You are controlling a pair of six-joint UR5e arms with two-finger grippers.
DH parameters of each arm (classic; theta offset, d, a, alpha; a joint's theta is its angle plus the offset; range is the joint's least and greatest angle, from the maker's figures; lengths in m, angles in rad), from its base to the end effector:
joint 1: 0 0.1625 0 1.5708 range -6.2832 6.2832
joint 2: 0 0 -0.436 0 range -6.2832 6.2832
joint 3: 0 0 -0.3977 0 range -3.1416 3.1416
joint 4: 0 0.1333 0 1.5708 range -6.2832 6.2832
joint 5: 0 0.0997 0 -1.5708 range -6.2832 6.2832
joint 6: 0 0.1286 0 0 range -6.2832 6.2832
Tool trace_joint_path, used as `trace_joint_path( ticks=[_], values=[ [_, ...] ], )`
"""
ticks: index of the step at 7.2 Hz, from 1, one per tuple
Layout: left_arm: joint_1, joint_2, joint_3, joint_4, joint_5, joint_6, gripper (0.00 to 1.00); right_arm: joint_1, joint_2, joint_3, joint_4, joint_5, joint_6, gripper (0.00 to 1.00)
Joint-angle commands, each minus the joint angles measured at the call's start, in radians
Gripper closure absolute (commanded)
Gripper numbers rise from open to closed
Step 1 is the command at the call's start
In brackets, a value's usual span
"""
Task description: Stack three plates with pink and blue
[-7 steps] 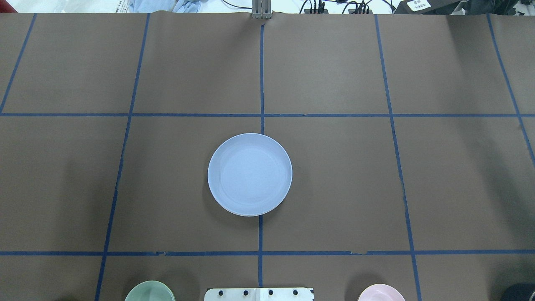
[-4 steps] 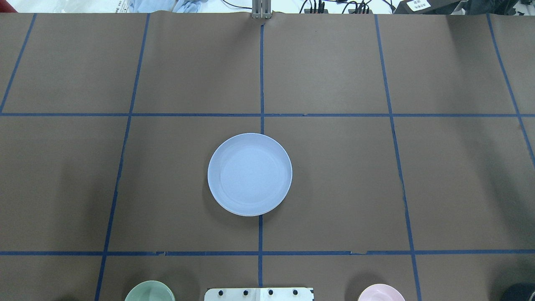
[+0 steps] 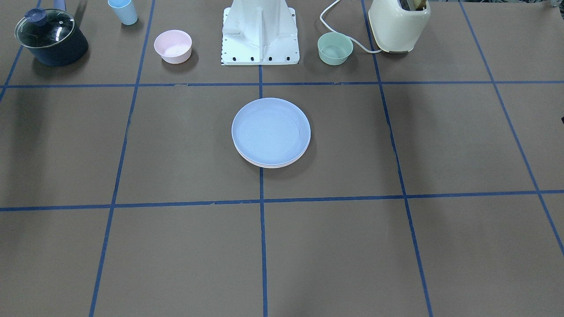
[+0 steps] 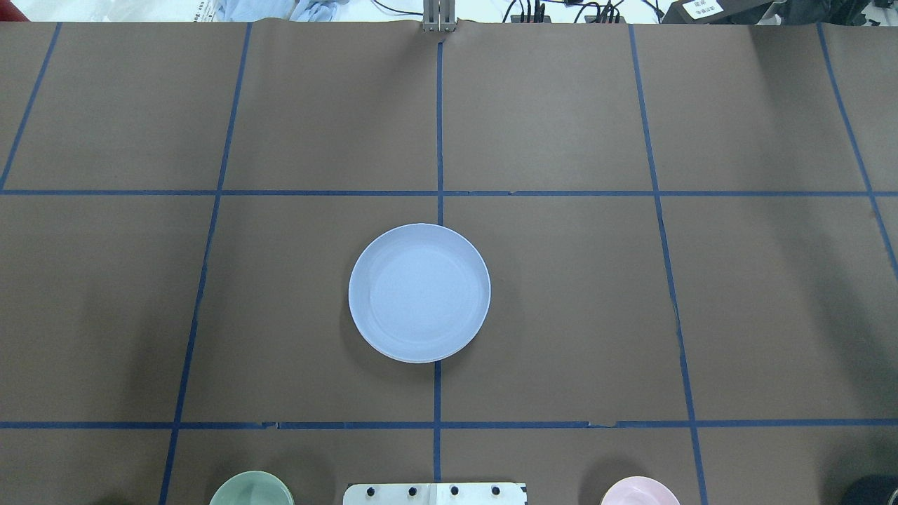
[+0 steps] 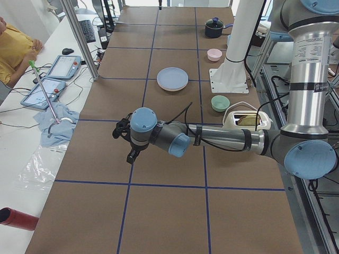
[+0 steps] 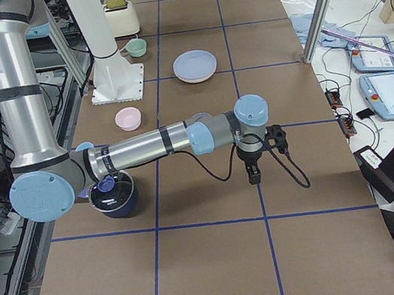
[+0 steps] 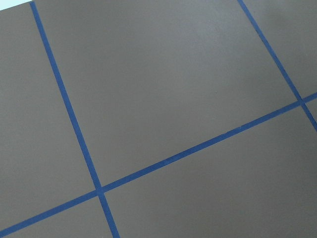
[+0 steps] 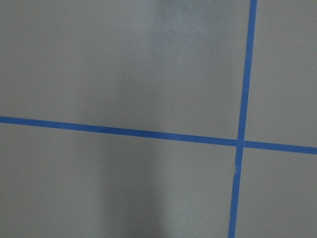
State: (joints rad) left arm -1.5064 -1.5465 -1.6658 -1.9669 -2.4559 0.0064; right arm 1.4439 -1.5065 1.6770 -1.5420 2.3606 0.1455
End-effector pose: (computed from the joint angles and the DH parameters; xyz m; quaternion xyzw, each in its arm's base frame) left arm -0.0008 -0.5129 0.5981 0.1968 0.4225 0.1301 0.8751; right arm -0.0262 -0.5366 0.5991 0.0390 -0.3917 -0.0297 0.9188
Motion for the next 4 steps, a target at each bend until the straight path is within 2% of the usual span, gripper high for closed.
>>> trace_joint_path(
  ticks=[1,2,4],
  values=[
    [0.0,-0.003,0.004,0.006,0.012,-0.005,0.0,0.019,-0.006,-0.011,-0.01,-0.006,-0.062,0.0],
    [0.0,-0.013,0.009,0.055,0.068,-0.005,0.0,0.033,-0.018,-0.011,-0.045,-0.012,-0.139,0.0],
    [-0.005,-0.04,0.003,0.141,0.139,-0.003,0.0,0.035,-0.015,-0.006,-0.089,-0.046,-0.147,0.0]
  ],
)
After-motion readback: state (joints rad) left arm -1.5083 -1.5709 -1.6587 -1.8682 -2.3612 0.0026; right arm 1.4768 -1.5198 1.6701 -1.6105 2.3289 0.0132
